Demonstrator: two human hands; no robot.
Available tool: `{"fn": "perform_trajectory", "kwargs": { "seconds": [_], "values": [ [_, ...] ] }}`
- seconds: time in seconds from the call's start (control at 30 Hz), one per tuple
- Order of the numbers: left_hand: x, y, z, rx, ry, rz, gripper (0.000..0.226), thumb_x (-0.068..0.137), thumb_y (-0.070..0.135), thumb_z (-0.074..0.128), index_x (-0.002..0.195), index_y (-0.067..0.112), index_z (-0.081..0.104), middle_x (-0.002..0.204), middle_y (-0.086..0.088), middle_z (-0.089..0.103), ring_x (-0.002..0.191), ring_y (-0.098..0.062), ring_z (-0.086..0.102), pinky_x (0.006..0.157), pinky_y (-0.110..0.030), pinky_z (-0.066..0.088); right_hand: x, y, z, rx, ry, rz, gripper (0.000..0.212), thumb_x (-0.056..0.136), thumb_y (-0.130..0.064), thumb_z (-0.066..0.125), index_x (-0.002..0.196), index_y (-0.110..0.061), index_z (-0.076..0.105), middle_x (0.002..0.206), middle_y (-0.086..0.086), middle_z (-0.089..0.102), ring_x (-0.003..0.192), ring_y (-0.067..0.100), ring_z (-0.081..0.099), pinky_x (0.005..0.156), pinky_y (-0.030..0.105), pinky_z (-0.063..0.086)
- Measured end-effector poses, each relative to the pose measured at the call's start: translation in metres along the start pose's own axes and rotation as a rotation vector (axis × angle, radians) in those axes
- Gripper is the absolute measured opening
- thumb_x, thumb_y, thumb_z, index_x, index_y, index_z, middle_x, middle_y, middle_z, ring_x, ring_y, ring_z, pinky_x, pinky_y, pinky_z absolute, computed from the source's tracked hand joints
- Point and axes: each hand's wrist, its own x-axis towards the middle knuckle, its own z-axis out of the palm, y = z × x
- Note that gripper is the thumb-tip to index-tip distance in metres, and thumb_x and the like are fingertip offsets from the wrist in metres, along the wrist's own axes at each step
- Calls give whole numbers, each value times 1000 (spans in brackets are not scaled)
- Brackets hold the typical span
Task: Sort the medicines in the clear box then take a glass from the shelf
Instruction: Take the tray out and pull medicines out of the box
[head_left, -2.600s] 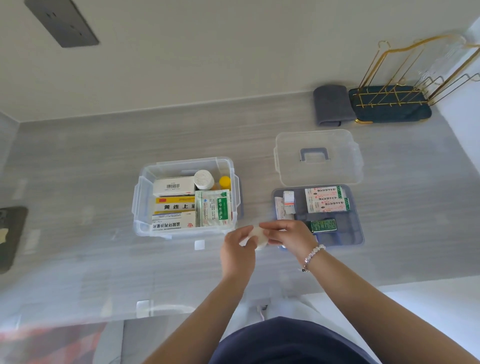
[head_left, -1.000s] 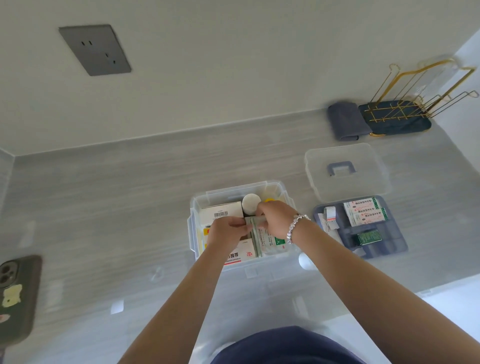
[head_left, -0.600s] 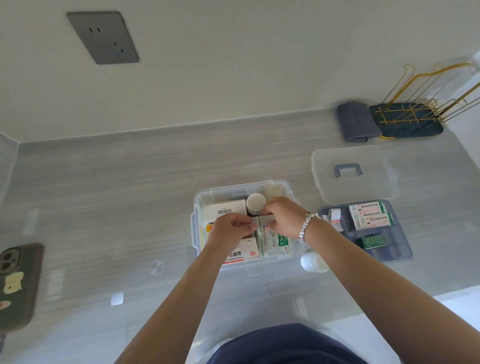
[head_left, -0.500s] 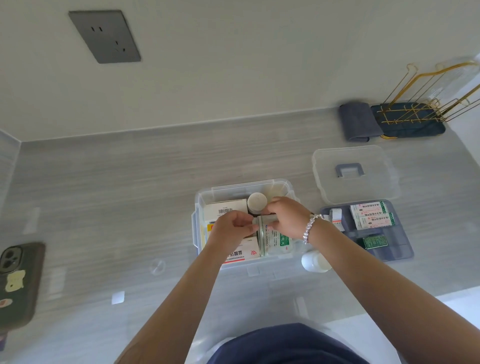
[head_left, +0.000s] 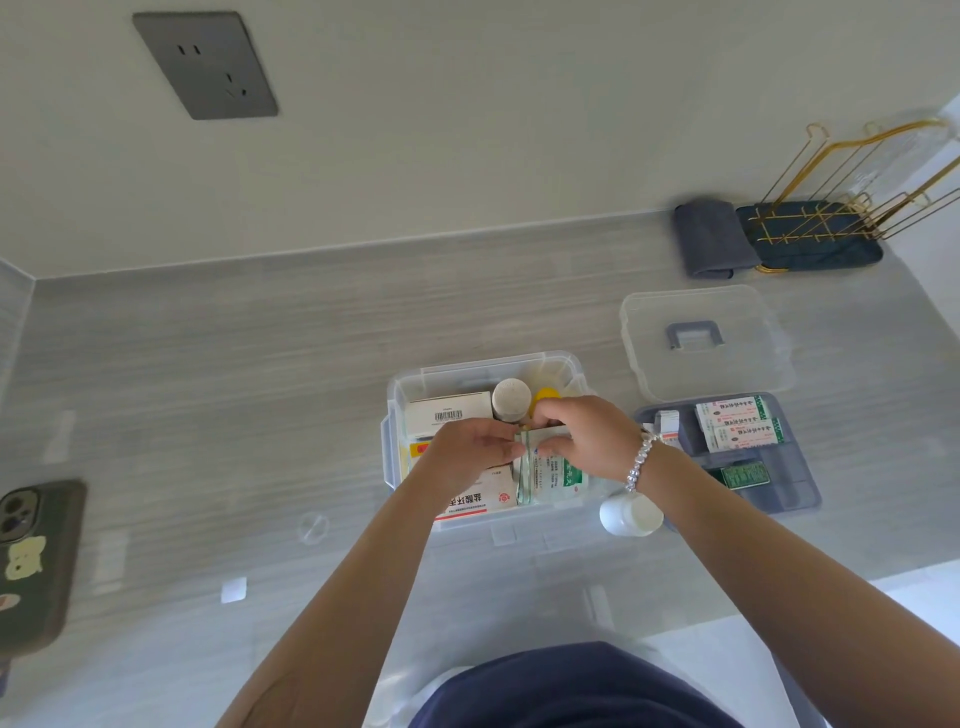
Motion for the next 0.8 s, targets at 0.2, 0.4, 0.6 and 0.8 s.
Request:
{"fn": "perform_trajectory", "kwargs": {
  "seconds": [0.2,0.4,0.6,0.8],
  "values": [
    [-2,6,3,-136,-47,84,21,78,13,73,89,31,70,83,11,75,82,-4,69,71,-17,53,6,-6,-20,196,56,26,15,79,-21,69,91,-12,64,79,-12,61,75,8,56,65,13,37],
    [-8,24,2,-287,-142,81,22,84,15,67,101,29,67,99,-5,73,92,-22,70,79,-35,58,5,-10,-45,442,107,51,14,80,-20,69,91,-12,65,95,4,72,85,16,66,79,30,51],
    [-24,35,11,-354,-232,96,31,84,13,66,113,20,62,107,-14,71,97,-32,68,75,-42,59,-8,-6,-48,670,200,134,21,73,-30,75,93,-29,69,94,-5,73,85,9,68,77,20,52],
    [-35,41,25,-338,-201,109,34,82,13,67,116,17,61,100,-8,74,92,-28,71,71,-37,59,-32,0,-47,910,256,167,26,71,-29,76,94,-18,73,92,1,74,87,17,69,81,32,54]
  ]
}}
